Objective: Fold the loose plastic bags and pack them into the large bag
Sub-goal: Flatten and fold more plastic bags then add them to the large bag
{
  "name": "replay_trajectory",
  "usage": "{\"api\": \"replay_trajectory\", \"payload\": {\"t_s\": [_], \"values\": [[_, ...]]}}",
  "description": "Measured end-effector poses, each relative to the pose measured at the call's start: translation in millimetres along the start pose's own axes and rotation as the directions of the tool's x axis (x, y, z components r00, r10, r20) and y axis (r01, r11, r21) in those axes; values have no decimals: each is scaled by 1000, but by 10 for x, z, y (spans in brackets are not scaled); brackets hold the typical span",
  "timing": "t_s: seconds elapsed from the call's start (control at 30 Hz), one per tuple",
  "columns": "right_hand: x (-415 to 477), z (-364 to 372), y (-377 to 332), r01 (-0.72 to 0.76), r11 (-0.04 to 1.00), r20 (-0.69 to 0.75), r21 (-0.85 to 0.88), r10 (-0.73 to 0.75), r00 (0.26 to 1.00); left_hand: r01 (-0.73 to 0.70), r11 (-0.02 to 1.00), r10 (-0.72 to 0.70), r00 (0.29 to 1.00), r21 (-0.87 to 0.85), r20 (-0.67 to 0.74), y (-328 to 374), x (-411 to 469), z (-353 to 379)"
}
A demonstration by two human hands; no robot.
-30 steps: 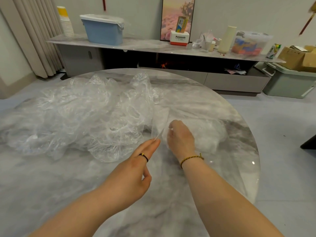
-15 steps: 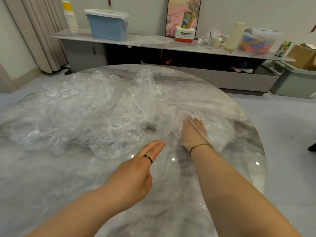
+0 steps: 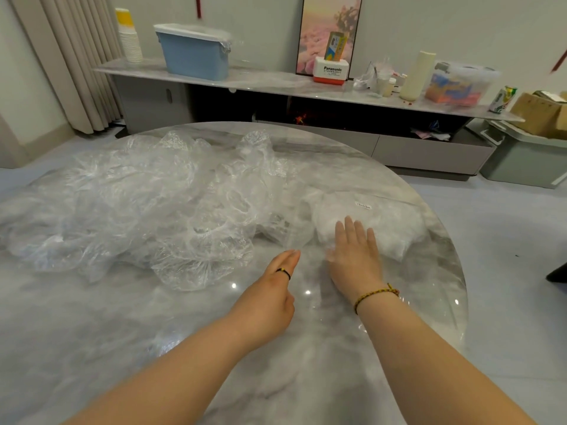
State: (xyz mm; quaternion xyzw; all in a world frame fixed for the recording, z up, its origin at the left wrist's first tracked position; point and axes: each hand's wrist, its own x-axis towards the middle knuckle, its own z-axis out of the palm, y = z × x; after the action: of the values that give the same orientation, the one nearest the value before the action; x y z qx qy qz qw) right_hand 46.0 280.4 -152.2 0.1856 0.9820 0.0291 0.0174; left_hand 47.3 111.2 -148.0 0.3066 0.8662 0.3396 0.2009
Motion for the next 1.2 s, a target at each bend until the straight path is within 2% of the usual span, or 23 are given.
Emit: {"api": "replay_trajectory", "payload": {"t_s": [0.2,0.33,0.4,0.53,0.67,0.8,0.83,0.9,0.97,1.2], "values": [[-182,-6,94,65,998,18,9,-65,998,-15,994,11,999,104,47,59,32,12],[-450,-94,66,53,998,-47,42,-51,998,-40,964,55,997,262,-49,-54,-129,-130],[-571,-106,54,88,993,-169,83,-73,983,-27,921,66,994,390,-87,-152,-240,-260],[-725,-198,-82,298,942,-522,158,-176,835,101,847,-62,994,522,-92,-458,-474,-578],[-762,-336,-388,474,874,-571,108,-336,750,221,767,-233,971,603,-60,-792,-691,-836],[-644,-283,-829,561,824,-536,75,-441,720,298,710,-361,932,637,-33,-1041,-822,-952],[-609,-272,-936,571,817,-485,79,-469,738,296,708,-376,927,641,-13,-1082,-846,-959],[-535,-286,-1125,569,809,-311,143,-509,802,281,716,-382,924,639,21,-1129,-866,-950],[-447,-281,-1299,506,848,-103,157,-495,863,273,723,-371,928,635,24,-1177,-880,-944],[-111,-113,-1581,412,909,-82,62,-407,910,262,734,-347,938,626,14,-1254,-912,-901]]}}
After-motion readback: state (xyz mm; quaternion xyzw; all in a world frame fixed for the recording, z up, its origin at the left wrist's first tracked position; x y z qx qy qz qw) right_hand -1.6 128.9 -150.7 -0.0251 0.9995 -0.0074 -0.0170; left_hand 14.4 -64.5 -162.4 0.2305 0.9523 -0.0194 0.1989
